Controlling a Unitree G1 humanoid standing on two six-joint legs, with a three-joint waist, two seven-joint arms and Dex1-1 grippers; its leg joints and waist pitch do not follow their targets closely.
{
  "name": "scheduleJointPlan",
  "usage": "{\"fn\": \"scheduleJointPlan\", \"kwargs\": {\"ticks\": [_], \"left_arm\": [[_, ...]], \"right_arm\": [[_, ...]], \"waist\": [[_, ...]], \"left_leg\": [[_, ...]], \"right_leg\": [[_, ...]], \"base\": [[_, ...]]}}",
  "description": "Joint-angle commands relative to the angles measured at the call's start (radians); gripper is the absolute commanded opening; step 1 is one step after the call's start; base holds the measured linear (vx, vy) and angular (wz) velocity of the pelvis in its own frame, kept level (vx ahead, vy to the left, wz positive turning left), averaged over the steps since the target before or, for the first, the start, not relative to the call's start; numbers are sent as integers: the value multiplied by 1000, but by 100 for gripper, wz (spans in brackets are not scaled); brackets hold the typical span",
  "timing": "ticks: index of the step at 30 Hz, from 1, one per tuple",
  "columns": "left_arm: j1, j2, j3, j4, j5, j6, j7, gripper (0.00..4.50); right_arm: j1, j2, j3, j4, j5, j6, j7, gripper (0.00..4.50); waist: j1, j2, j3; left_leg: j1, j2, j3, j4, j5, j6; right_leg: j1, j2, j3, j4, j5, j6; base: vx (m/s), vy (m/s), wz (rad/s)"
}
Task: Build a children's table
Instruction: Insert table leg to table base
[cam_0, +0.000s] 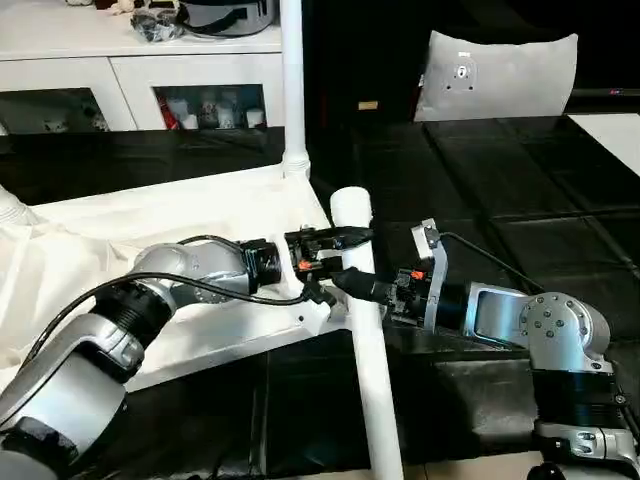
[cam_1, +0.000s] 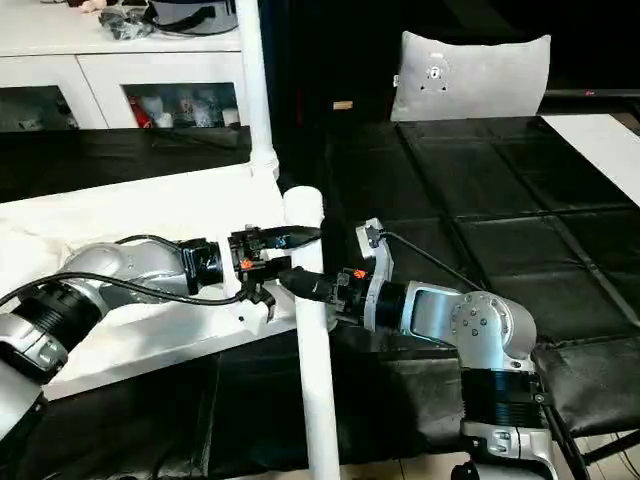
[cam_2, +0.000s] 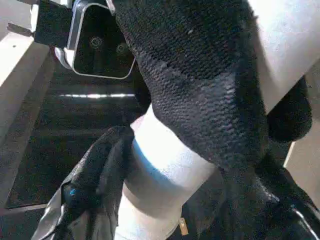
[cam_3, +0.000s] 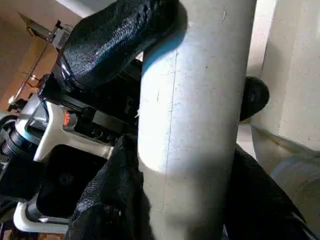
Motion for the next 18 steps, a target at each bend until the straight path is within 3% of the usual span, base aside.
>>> {"fn": "scheduleJointPlan", "kwargs": {"ticks": [1, 9, 18], "left_arm": [[2, -17, -43, 17, -19, -51, -54, 253], [18, -8, -37, 61, -57, -44, -122, 252], [22, 10, -16, 122, -113, 33, -264, 244]], "right_arm": [[-42, -4, 4, -33, -15, -65, 3, 179], [-76, -16, -8, -12, -12, -86, 17, 179], [-148, -107, 81, 53, -104, -157, 88, 179]], "waist": [[7, -15, -77], [11, -12, -76], [19, -14, -78]], "left_leg": [[-17, 10, 5, -58, 9, 16], [-15, 11, 6, -59, -3, 13], [-15, 14, 8, -57, 13, 12]], "right_leg": [[75, -60, 61, -65, -243, -28], [73, -62, 61, -68, -259, -34], [73, -62, 63, -60, -228, -49]], "base": [[0, 0, 0], [0, 0, 0], [0, 0, 0]]}}
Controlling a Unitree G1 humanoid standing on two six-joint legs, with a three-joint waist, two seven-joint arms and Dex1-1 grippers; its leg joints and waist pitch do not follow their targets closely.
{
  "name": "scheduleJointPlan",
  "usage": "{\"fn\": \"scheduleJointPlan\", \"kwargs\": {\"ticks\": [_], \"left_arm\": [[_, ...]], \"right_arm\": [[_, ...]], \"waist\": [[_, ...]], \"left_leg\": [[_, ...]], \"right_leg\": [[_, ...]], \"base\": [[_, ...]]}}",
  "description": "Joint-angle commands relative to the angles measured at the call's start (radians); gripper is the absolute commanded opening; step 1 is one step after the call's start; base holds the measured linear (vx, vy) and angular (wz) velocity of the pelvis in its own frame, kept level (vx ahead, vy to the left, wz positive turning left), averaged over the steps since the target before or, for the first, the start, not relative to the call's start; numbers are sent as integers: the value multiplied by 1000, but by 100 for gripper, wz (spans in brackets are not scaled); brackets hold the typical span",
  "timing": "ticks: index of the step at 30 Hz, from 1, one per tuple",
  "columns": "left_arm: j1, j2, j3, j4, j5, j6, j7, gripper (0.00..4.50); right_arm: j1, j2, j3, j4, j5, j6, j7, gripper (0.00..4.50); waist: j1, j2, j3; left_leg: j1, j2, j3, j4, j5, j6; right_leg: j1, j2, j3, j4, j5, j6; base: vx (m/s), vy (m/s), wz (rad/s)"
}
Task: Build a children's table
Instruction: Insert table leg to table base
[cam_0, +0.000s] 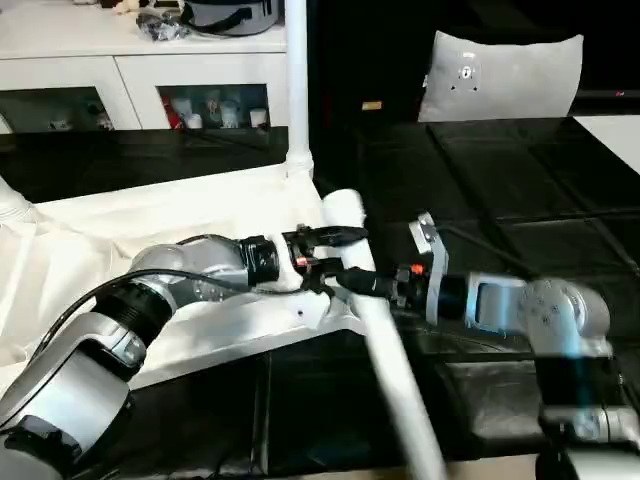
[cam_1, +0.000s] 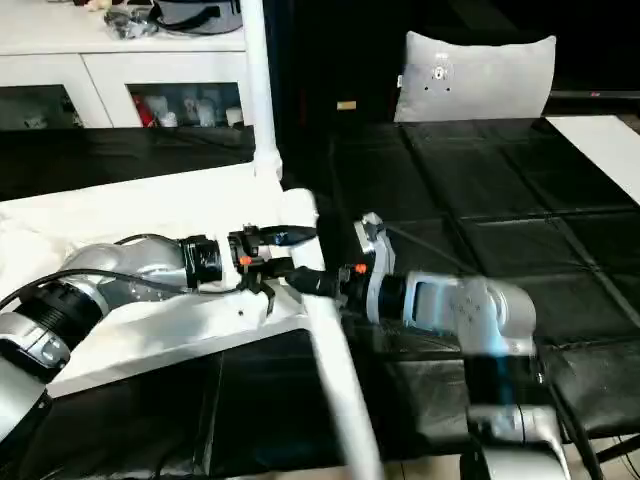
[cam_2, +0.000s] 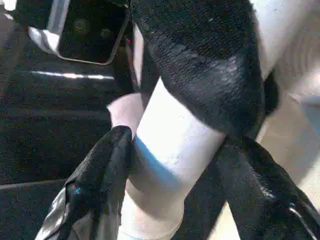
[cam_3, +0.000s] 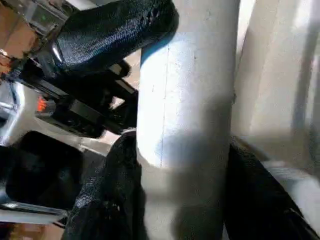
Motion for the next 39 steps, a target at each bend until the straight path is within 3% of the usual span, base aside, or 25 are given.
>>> {"fn": "scheduleJointPlan", "kwargs": {"ticks": [1, 9, 13, 15, 16, 17, 19, 23, 25, 26, 29, 31, 32, 34, 35, 36, 39], "left_arm": [[28, 14, -28, 55, 1, 19, -87, 240], [23, 27, 5, 66, -75, 50, -172, 226], [31, 26, 15, 72, -120, 59, -234, 225], [35, 26, 18, 59, -131, 66, -247, 202], [36, 25, 18, 55, -134, 69, -252, 187], [37, 23, 19, 51, -143, 73, -262, 181], [37, 20, 21, 48, -150, 76, -272, 178], [44, 19, 31, 45, -171, 86, -287, 137], [66, 12, 67, 48, -240, 109, -316, 137], [88, 2, 114, 38, -321, 140, -344, 137], [129, -17, 192, 0, -488, 212, -440, 133], [143, -23, 229, -31, -561, 259, -469, 173], [150, -25, 247, -49, -599, 282, -485, 173], [162, -33, 288, -89, -678, 346, -516, 187], [162, -33, 288, -89, -678, 346, -516, 187], [165, -36, 303, -105, -708, 373, -527, 216], [188, -77, 382, -199, -874, 552, -587, 216]], "right_arm": [[-64, -36, 1, -40, -27, -106, 45, 179], [-102, -67, 29, 3, -66, -167, 94, 179], [-120, -128, 93, 32, -152, -269, 138, 179], [-133, -124, 68, 43, -138, -267, 144, 179], [-136, -125, 67, 43, -138, -269, 147, 179], [-137, -128, 74, 43, -142, -277, 152, 179], [-138, -129, 82, 45, -150, -288, 155, 179], [-141, -117, 74, 62, -159, -307, 140, 179], [-137, -106, 66, 75, -166, -334, 125, 179], [-133, -92, 48, 79, -167, -339, 108, 179], [-127, -65, 7, 77, -150, -335, 72, 179], [-126, -45, -30, 74, -130, -327, 45, 179], [-125, -35, -51, 72, -117, -319, 31, 179], [-131, -5, -116, 79, -80, -310, -12, 179], [-131, -5, -116, 79, -80, -310, -12, 179], [-138, 12, -155, 91, -56, -307, -38, 179], [-157, 61, -248, 127, -15, -374, -111, 179]], "waist": [[4, -16, -79], [5, -17, -77], [8, -20, -77], [7, -21, -77], [1, -24, -77], [2, -18, -79], [4, -16, -76], [4, -20, -75], [4, -21, -74], [2, -30, -74], [-1, -24, -73], [-3, -25, -72], [-2, -19, -73], [-3, -21, -71], [-3, -21, -71], [-3, -17, -70], [-1, -17, -72]], "left_leg": [[-13, 14, 8, -57, 16, 13], [-15, 15, 9, -58, 12, 14], [-16, 12, 12, -57, -2, 8], [-18, 8, 12, -56, 0, 18], [-24, 6, 11, -56, 8, 21], [-18, 11, 9, -55, 14, 20], [-15, 13, 11, -56, 2, 20], [-15, 13, 9, -58, -28, 9], [-15, 11, 11, -58, -39, 6], [-15, 10, 13, -58, -38, 7], [-13, 11, 12, -60, -56, 3], [-10, 12, 14, -62, -65, 1], [-11, 13, 13, -62, -67, -1], [-7, 13, 13, -63, -82, -4], [-7, 13, 13, -63, -82, -4], [-7, 12, 13, -65, -86, -5], [-6, 15, 14, -64, -83, -15]], "right_leg": [[73, -62, 64, -58, -218, -50], [75, -63, 65, -55, -207, -70], [76, -65, 65, -58, -231, -57], [77, -60, 64, -58, -240, -40], [81, -59, 64, -55, -236, -32], [75, -61, 64, -57, -232, -34], [71, -59, 64, -60, -226, -51], [75, -60, 63, -60, -241, -59], [74, -62, 62, -65, -274, -53], [74, -63, 63, -66, -283, -50], [70, -64, 60, -71, -328, -52], [68, -62, 60, -74, -336, -52], [69, -66, 61, -71, -335, -55], [66, -62, 58, -77, -350, -55], [66, -62, 58, -77, -350, -55], [67, -62, 59, -79, -354, -49], [67, -66, 60, -74, -348, -62]], "base": [[0, 0, 0], [0, 0, 0], [0, 0, 0], [0, 0, 0], [0, 0, 0], [0, 0, 0], [0, 0, 0], [0, 0, 0], [0, 0, 0], [0, 0, 0], [0, 0, 0], [0, 0, 0], [0, 0, 0], [0, 0, 0], [0, 0, 0], [0, 0, 0], [0, 0, 0]]}}
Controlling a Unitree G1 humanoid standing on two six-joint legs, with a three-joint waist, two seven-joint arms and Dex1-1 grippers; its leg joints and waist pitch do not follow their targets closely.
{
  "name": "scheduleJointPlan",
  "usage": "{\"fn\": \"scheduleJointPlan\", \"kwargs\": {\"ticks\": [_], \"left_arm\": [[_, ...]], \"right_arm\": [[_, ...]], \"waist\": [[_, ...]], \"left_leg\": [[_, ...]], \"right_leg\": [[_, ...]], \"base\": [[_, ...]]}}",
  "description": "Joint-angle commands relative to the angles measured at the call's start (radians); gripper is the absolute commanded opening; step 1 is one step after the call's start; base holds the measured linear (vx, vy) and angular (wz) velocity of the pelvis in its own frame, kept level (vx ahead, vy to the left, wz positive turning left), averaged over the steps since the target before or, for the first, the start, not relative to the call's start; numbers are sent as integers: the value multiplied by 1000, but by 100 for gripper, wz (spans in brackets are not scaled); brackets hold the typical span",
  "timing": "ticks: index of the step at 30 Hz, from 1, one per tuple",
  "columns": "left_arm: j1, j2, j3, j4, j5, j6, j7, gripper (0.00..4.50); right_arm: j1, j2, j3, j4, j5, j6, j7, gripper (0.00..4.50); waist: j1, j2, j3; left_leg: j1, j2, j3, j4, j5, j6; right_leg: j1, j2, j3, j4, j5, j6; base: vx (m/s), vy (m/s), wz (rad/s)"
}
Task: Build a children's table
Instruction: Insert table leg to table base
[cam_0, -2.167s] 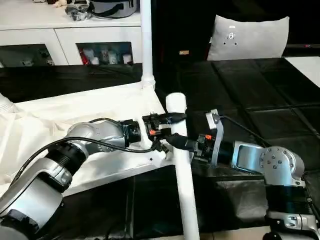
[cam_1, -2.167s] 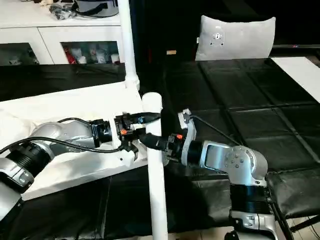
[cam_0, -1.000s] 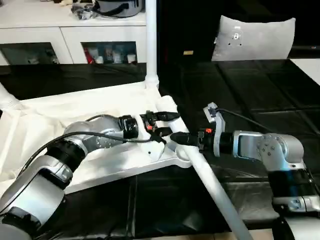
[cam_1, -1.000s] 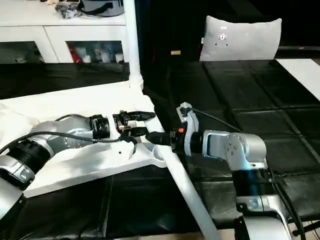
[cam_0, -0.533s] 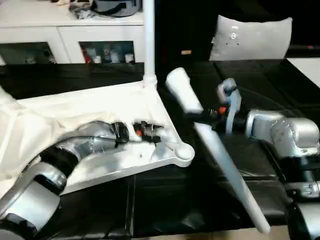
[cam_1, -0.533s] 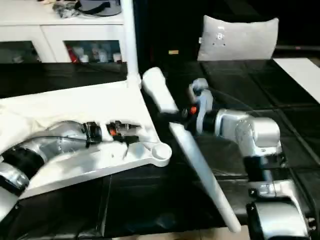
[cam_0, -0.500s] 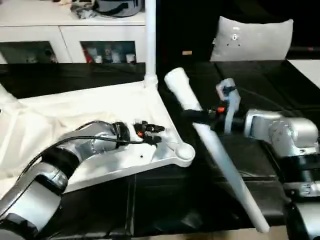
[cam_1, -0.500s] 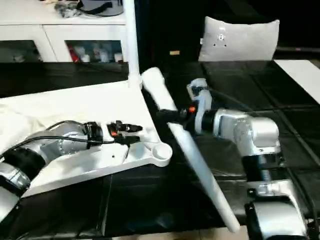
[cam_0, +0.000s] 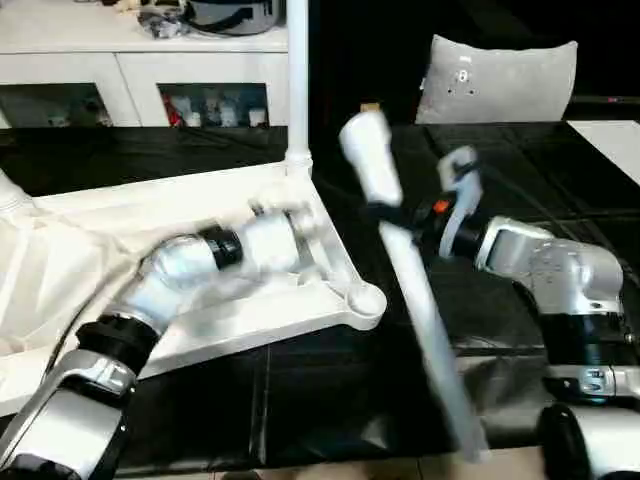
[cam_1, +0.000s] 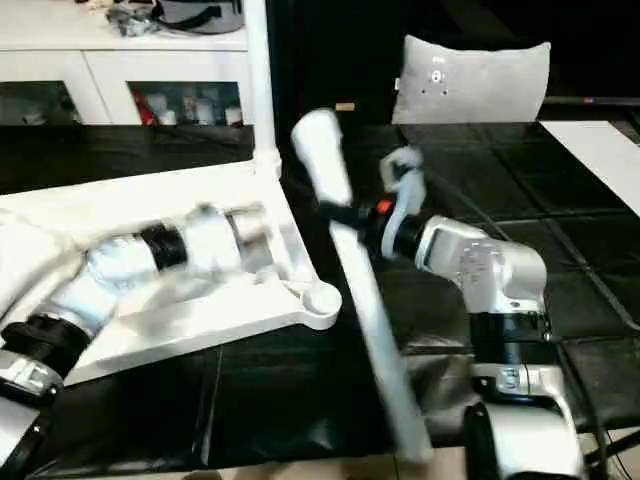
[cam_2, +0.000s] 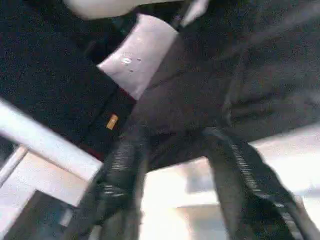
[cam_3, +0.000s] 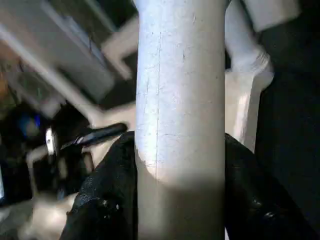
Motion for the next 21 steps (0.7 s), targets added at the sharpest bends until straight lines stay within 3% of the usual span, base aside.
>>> {"fn": "scheduleJointPlan", "kwargs": {"ticks": [1, 2, 3, 4, 6, 8, 11, 13, 17, 18, 21], "left_arm": [[14, -24, 48, -73, -114, 134, -45, 216], [18, -30, 54, -89, -133, 161, -48, 240], [41, -58, 73, -176, -225, 284, -58, 240], [52, -70, 79, -218, -265, 335, -62, 256], [82, -97, 78, -299, -342, 405, -59, 254], [102, -109, 62, -343, -362, 439, -62, 290], [114, -118, 52, -371, -343, 473, -62, 302], [127, -127, 62, -452, -385, 586, -74, 335], [149, -103, 36, -539, -447, 709, -123, 348], [151, -103, 36, -544, -453, 717, -125, 377], [164, -109, 32, -569, -477, 757, -133, 386]], "right_arm": [[-27, 24, -63, 14, 30, -73, -50, 179], [-29, 32, -69, 15, 28, -94, -58, 179], [-36, 75, -108, 16, 33, -189, -92, 179], [-39, 96, -127, 16, 40, -227, -107, 179], [-43, 147, -161, 6, 59, -296, -134, 179], [-40, 184, -172, -8, 61, -339, -147, 179], [-36, 222, -174, -24, 62, -381, -153, 179], [-36, 267, -182, -38, 78, -424, -164, 179], [-32, 300, -188, -48, 93, -469, -169, 179], [-32, 302, -188, -48, 93, -471, -169, 179], [-28, 313, -191, -49, 91, -494, -168, 179]], "waist": [[-2, 6, -76], [-2, 5, -76], [-2, 12, -79], [-4, 7, -80], [-4, 9, -81], [-6, 11, -80], [-10, 13, -78], [-14, 16, -76], [-22, 27, -72], [-28, 23, -71], [-31, 23, -70]], "left_leg": [[-7, 16, 12, -67, -82, -17], [-8, 14, 12, -68, -80, -13], [-7, 19, 12, -67, -70, -21], [-10, 19, 13, -67, -66, -18], [-13, 16, 13, -67, -41, -5], [-13, 14, 14, -66, -37, 8], [-12, 11, 15, -69, -41, 13], [-11, 12, 15, -71, -53, 7], [-9, 12, 12, -75, -85, -3], [-8, 11, 13, -75, -99, -2], [-11, 8, 14, -75, -87, 5]], "right_leg": [[72, -67, 60, -78, -325, -76], [72, -63, 59, -79, -314, -78], [74, -68, 63, -65, -274, -92], [75, -68, 63, -64, -249, -108], [76, -61, 63, -60, -199, -125], [78, -56, 63, -58, -170, -131], [80, -53, 61, -65, -193, -110], [80, -54, 62, -69, -218, -95], [79, -55, 61, -72, -250, -93], [79, -52, 61, -76, -266, -90], [81, -50, 60, -79, -280, -80]], "base": [[0, 0, 0], [0, 0, 0], [0, 0, 0], [0, 0, 0], [0, 0, 0], [0, 0, 0], [0, 0, 0], [0, 0, 0], [0, 0, 0], [0, 0, 0], [0, 0, 0]]}}
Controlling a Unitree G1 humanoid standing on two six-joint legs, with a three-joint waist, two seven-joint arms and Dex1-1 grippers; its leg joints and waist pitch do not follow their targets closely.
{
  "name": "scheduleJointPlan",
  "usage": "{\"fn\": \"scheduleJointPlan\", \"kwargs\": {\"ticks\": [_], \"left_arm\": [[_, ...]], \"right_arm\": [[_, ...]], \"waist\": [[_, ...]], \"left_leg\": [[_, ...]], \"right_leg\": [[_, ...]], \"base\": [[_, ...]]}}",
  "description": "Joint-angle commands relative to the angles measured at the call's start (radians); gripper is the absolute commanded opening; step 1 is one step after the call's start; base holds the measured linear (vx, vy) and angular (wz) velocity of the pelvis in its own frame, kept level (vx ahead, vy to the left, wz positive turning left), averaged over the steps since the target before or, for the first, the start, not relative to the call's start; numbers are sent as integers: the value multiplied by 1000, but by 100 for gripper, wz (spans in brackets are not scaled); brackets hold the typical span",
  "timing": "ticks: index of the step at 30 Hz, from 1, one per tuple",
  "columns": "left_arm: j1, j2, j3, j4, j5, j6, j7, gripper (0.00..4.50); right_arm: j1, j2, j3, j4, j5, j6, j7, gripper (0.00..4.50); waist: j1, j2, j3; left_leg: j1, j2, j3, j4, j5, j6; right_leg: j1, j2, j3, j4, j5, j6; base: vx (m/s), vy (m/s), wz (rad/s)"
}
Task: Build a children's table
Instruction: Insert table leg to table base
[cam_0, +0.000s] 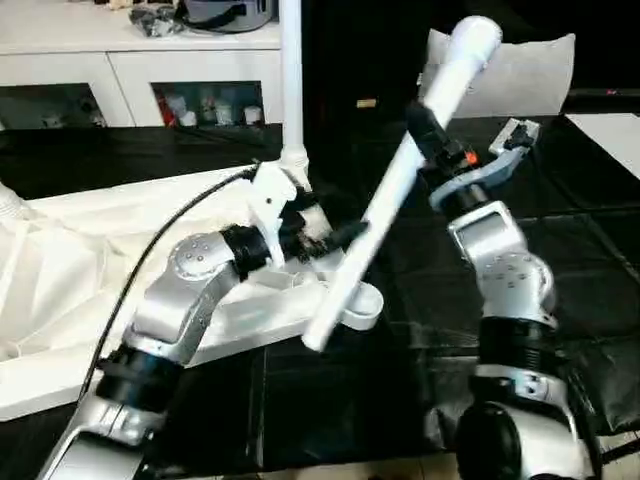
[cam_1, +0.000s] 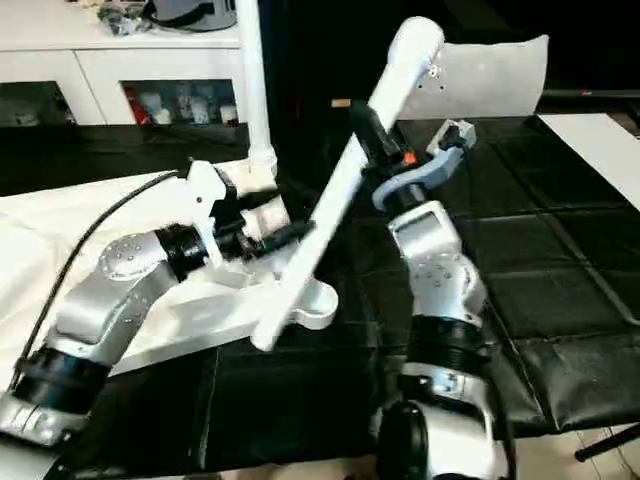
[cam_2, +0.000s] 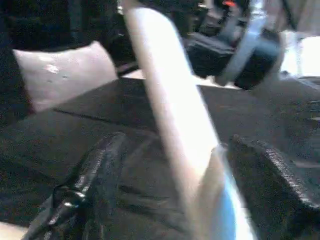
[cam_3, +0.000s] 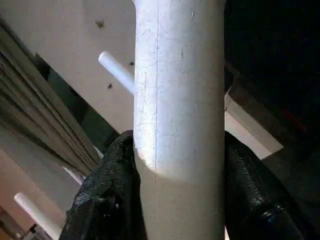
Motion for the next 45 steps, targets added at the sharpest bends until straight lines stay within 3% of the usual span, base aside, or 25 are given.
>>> {"fn": "scheduleJointPlan", "kwargs": {"ticks": [1, 3, 6, 9, 11, 13, 21, 33, 34, 39, 41, 45], "left_arm": [[13, 4, -15, -30, -22, 48, -15, 404], [28, 8, -19, -61, -50, 118, -31, 428], [43, 24, -42, -74, -6, 207, 6, 441], [41, 44, -74, -53, 64, 207, 29, 441], [46, 41, -73, -51, 60, 214, 32, 447], [60, 33, -54, -69, 36, 224, 31, 404], [82, 23, -40, -85, 54, 226, 50, 361], [100, 19, -15, -89, 48, 226, 54, 249], [105, 18, -10, -89, 48, 221, 54, 238], [126, 20, 4, -86, 44, 180, 35, 205], [131, 19, 10, -82, 41, 174, 31, 170], [138, 19, 13, -78, 46, 163, 25, 154]], "right_arm": [[-1, 7, -15, -34, 16, -23, -9, 179], [1, 14, -17, -36, 19, -44, -10, 179], [0, 20, -20, -40, 43, -61, -13, 179], [-7, 26, -33, -43, 66, -68, -16, 179], [-10, 29, -42, -44, 78, -72, -20, 179], [-14, 32, -52, -41, 84, -84, -24, 179], [-15, 27, -60, -30, 106, -109, -35, 179], [-24, 20, -71, -14, 115, -139, -46, 179], [-27, 21, -76, -11, 121, -150, -50, 179], [-37, 22, -102, -4, 141, -179, -64, 179], [-39, 20, -107, -3, 145, -183, -66, 179], [-40, 14, -107, 3, 151, -186, -69, 179]], "waist": [[-3, 18, -74], [-5, 15, -75], [-7, 19, -74], [-11, 20, -72], [-13, 21, -73], [-13, 21, -73], [-17, 21, -73], [-21, 22, -73], [-20, 26, -73], [-21, 24, -73], [-20, 26, -73], [-20, 25, -74]], "left_leg": [[-10, 6, 11, -67, -81, 9], [-10, 8, 12, -68, -73, 13], [-10, 7, 12, -67, -72, 19], [-9, 3, 11, -68, -84, 27], [-11, 3, 11, -67, -77, 28], [-12, 3, 11, -67, -70, 27], [-12, 1, 12, -66, -78, 33], [-12, 1, 11, -67, -79, 39], [-11, 1, 11, -66, -81, 40], [-12, 1, 11, -66, -85, 42], [-12, 2, 10, -67, -83, 42], [-12, 2, 11, -67, -77, 43]], "right_leg": [[87, -50, 59, -79, -277, -72], [86, -49, 60, -77, -261, -76], [87, -47, 59, -77, -262, -76], [87, -45, 56, -84, -295, -51], [88, -45, 56, -87, -302, -42], [86, -47, 56, -86, -299, -48], [87, -45, 54, -88, -308, -50], [85, -45, 53, -90, -315, -43], [84, -45, 53, -90, -318, -43], [84, -45, 52, -92, -320, -43], [84, -44, 52, -91, -315, -46], [85, -45, 53, -89, -306, -48]], "base": [[0, 0, 0], [0, 0, 0], [0, 0, 0], [0, 0, 0], [0, 0, 0], [0, 0, 0], [0, 0, 0], [0, 0, 0], [0, 0, 0], [0, 0, 0], [0, 0, 0], [0, 0, 0]]}}
